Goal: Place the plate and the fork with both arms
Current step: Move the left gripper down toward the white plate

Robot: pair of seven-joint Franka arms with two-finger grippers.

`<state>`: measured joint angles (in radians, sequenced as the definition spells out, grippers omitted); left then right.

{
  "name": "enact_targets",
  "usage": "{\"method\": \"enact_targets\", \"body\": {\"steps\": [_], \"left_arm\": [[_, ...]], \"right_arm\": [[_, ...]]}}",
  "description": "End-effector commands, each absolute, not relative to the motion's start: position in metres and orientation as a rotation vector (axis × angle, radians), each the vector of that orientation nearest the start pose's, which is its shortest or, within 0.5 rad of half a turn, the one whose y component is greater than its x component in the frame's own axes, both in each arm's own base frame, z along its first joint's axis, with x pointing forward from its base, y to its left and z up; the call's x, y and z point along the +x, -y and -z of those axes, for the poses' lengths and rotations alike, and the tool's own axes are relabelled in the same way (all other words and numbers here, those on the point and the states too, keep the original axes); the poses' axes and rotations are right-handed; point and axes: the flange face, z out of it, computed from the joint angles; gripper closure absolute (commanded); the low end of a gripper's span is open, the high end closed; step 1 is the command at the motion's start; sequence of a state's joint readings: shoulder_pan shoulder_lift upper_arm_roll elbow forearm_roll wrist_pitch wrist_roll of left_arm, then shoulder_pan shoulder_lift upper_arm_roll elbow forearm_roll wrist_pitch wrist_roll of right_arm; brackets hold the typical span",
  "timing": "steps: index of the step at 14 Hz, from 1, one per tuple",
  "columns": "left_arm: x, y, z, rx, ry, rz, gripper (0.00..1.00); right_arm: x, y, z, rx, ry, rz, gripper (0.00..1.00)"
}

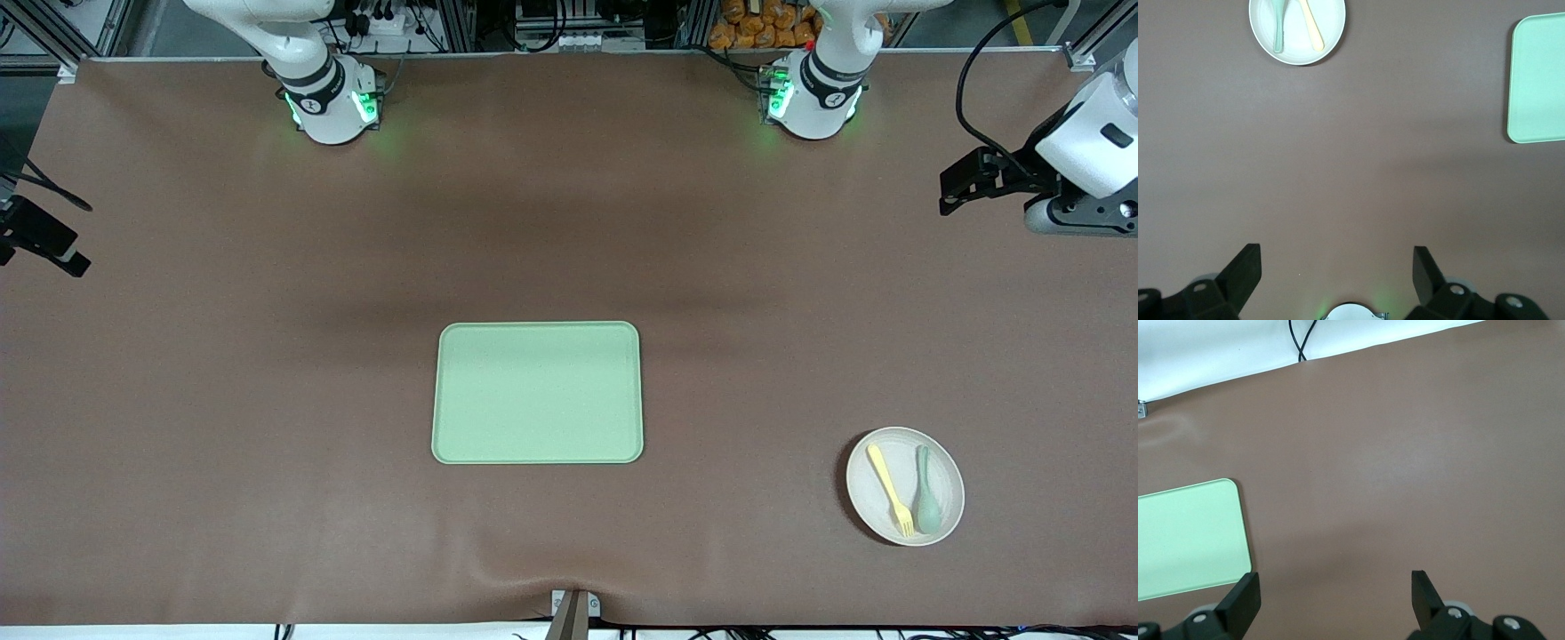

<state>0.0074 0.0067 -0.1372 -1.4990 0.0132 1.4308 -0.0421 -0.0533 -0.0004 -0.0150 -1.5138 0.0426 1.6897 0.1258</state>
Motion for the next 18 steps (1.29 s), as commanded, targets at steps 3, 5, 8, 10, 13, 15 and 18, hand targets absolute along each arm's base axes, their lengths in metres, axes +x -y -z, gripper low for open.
{"method": "enact_targets", "body": {"steps": [3, 5, 8, 10, 13, 15, 18], "left_arm": [[0.537, 0.062, -0.655, -3.113, -0.108, -0.1, 0.0], [0.541, 0.059, -0.657, -3.114, -0.1, -0.088, 0.0], [0.547, 0.059, -0.647, -3.099, -0.088, -0.116, 0.0], [0.552, 0.05, -0.638, -3.101, -0.07, -0.143, 0.0], [0.563, 0.026, -0.619, -3.116, -0.006, -0.193, 0.0], [0.573, 0.02, -0.599, -3.116, 0.005, -0.248, 0.0], [0.596, -0.01, -0.56, -3.121, 0.07, -0.295, 0.0]], "right_arm": [[0.566, 0.037, -0.668, -3.077, -0.292, 0.267, 0.0], [0.566, 0.037, -0.668, -3.077, -0.292, 0.267, 0.0], [0.566, 0.037, -0.668, -3.077, -0.292, 0.267, 0.0], [0.566, 0.037, -0.668, -3.077, -0.292, 0.267, 0.0], [0.566, 0.037, -0.668, -3.077, -0.292, 0.267, 0.0], [0.566, 0.037, -0.668, -3.077, -0.292, 0.267, 0.0], [0.566, 0.037, -0.668, -3.077, -0.292, 0.265, 0.0]]}}
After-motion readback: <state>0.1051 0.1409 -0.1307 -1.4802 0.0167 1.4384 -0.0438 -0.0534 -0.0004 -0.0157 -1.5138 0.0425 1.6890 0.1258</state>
